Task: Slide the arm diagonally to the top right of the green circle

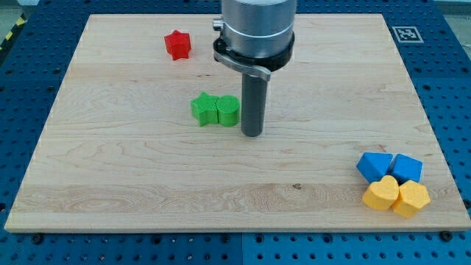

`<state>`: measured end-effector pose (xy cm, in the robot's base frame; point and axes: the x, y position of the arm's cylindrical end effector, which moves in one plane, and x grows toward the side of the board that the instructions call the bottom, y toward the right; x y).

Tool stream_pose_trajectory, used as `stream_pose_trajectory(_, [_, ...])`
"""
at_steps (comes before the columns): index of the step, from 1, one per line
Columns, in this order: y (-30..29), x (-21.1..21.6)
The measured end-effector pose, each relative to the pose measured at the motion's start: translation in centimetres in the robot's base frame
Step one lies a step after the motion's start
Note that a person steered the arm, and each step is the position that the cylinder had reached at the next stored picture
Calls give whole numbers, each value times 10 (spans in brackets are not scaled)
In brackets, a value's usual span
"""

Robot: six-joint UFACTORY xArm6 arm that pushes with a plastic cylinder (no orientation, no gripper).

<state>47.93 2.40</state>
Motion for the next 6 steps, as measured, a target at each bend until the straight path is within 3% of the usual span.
stream_pose_trajectory(2, [11,0])
stream_pose_trajectory(4, [46,-49])
stream_pose_trajectory(6, [46,-53])
